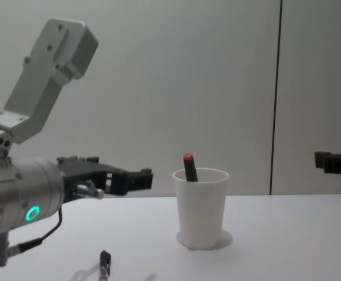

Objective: Place the pen into the pen holder.

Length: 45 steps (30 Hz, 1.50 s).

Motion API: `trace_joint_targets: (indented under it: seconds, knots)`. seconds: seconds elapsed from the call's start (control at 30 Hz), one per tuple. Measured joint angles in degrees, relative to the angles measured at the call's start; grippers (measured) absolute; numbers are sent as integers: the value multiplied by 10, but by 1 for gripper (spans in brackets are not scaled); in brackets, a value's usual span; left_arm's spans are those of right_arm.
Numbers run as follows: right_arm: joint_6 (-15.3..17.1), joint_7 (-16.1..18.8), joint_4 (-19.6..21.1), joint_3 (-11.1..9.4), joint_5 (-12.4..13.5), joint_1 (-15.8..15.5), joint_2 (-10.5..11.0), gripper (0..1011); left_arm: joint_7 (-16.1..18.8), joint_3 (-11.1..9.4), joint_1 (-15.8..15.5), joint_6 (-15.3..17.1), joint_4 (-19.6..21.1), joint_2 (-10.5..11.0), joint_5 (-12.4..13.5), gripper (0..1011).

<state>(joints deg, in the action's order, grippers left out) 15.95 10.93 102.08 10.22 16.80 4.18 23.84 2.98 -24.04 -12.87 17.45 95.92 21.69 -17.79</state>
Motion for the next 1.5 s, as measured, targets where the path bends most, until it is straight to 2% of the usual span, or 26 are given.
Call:
trace_joint_targets:
  seconds: [0.53, 0.87, 1.13, 1.5]
  knots:
    - [0, 0, 1, 0, 0, 0, 0, 1001, 33, 14, 25, 116, 32, 15, -57, 1000]
    - [0, 0, 1, 0, 0, 0, 0, 1001, 70, 17, 37, 174, 47, 14, -69, 1000]
    - [0, 0, 1, 0, 0, 0, 0, 1001, 102, 17, 44, 209, 49, 5, -74, 1000]
    - [0, 0, 1, 0, 0, 0, 0, 1001, 126, 17, 45, 231, 42, -12, -78, 1000]
